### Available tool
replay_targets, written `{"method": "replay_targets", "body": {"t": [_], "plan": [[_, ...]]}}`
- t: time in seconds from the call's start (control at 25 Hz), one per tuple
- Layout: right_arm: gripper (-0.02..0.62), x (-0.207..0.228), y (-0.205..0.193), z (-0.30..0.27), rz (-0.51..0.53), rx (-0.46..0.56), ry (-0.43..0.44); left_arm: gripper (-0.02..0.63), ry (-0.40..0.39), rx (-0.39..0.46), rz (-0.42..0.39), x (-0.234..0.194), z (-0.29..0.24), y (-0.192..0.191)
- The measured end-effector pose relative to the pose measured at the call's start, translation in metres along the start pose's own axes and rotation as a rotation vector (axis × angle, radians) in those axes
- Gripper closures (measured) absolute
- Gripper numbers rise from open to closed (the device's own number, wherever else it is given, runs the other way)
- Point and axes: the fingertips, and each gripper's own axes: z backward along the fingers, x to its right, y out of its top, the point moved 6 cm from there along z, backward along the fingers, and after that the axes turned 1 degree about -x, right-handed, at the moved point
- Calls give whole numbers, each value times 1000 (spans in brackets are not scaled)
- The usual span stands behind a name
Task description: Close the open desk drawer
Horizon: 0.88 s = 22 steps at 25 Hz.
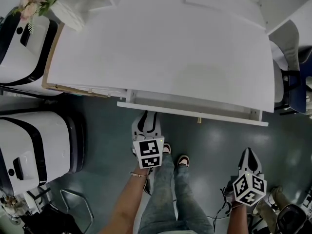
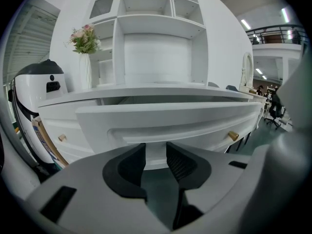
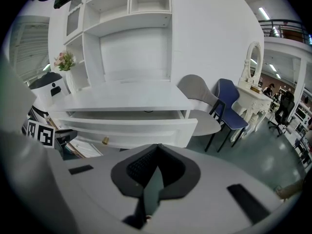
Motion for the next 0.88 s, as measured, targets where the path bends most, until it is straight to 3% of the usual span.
{"method": "replay_targets", "body": {"t": [0.88], "plan": [[588, -3, 4, -4, -45, -13, -51, 471, -16, 11, -13, -8, -33, 22]]}}
